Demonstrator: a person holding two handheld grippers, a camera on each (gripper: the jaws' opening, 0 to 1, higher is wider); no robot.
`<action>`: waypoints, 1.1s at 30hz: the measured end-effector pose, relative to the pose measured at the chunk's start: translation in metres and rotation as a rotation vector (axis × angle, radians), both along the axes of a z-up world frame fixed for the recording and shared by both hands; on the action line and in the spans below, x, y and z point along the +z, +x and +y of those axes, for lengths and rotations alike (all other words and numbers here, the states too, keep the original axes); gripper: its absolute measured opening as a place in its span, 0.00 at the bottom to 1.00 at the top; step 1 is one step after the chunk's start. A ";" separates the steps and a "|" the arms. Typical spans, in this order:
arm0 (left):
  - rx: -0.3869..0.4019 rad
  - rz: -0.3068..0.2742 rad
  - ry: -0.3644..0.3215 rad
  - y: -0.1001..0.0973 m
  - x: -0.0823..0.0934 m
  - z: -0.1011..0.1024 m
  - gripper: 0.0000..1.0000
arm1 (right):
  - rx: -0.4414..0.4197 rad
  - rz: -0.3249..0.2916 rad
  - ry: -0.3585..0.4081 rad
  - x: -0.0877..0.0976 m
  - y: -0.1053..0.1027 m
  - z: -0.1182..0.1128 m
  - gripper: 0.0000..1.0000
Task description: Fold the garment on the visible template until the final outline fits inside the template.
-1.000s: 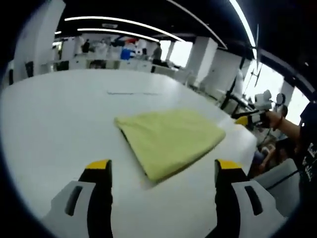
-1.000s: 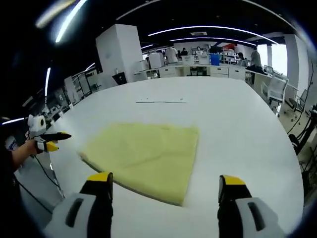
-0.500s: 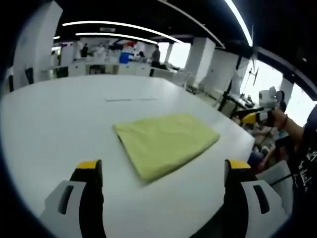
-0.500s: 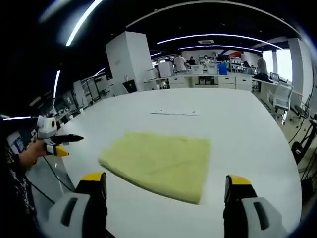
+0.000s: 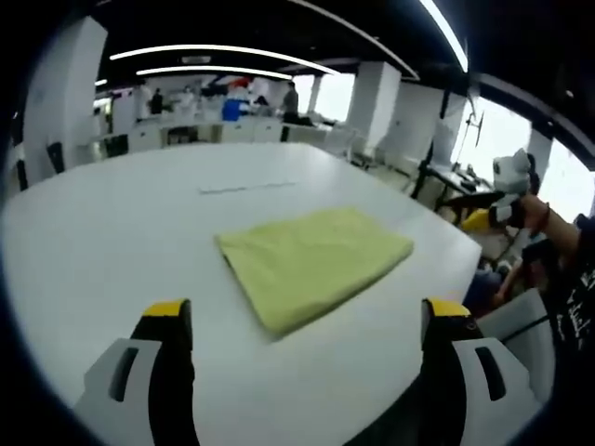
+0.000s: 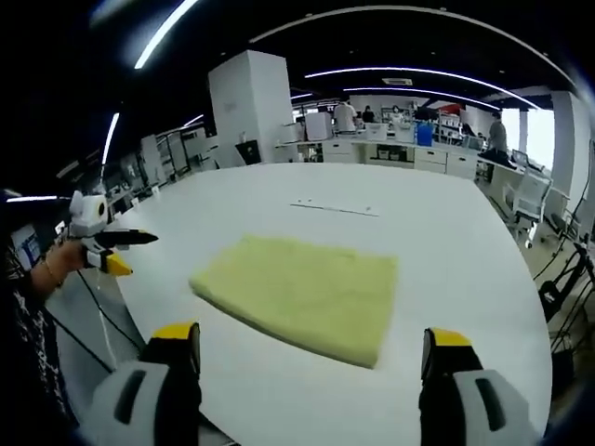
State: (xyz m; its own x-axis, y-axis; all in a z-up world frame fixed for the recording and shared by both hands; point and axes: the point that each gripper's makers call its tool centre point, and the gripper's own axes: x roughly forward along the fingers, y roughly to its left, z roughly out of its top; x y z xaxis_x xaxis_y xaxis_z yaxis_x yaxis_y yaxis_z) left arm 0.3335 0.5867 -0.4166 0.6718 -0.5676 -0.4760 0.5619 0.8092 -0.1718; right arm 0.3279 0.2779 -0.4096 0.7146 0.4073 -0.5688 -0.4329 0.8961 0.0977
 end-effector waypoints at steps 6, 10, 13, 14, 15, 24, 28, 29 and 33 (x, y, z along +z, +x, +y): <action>0.018 -0.001 -0.007 -0.003 0.001 0.003 0.99 | -0.020 0.005 0.010 -0.003 -0.003 0.000 1.00; 0.028 -0.007 -0.008 -0.005 0.002 0.004 0.99 | -0.036 0.003 0.020 -0.005 -0.004 0.002 1.00; 0.027 -0.005 -0.002 -0.005 0.001 0.004 0.99 | -0.043 0.009 0.019 -0.007 -0.004 0.002 1.00; 0.029 -0.004 0.000 -0.005 0.000 0.005 0.99 | -0.043 0.009 0.018 -0.007 -0.005 0.003 1.00; 0.027 -0.005 0.007 -0.005 0.000 0.005 0.99 | -0.040 0.008 0.016 -0.006 -0.005 0.004 1.00; 0.030 -0.005 0.006 -0.006 0.000 0.005 0.99 | -0.039 0.001 0.005 -0.002 -0.005 0.001 1.00; 0.035 -0.004 0.010 -0.006 -0.001 0.006 0.99 | -0.042 -0.002 0.006 -0.002 -0.006 0.001 1.00; 0.037 -0.003 0.010 -0.006 -0.001 0.006 0.99 | -0.041 0.000 0.006 -0.003 -0.006 0.002 1.00; 0.040 -0.003 0.015 -0.007 0.000 0.007 0.99 | -0.036 0.005 0.009 -0.005 -0.007 0.003 1.00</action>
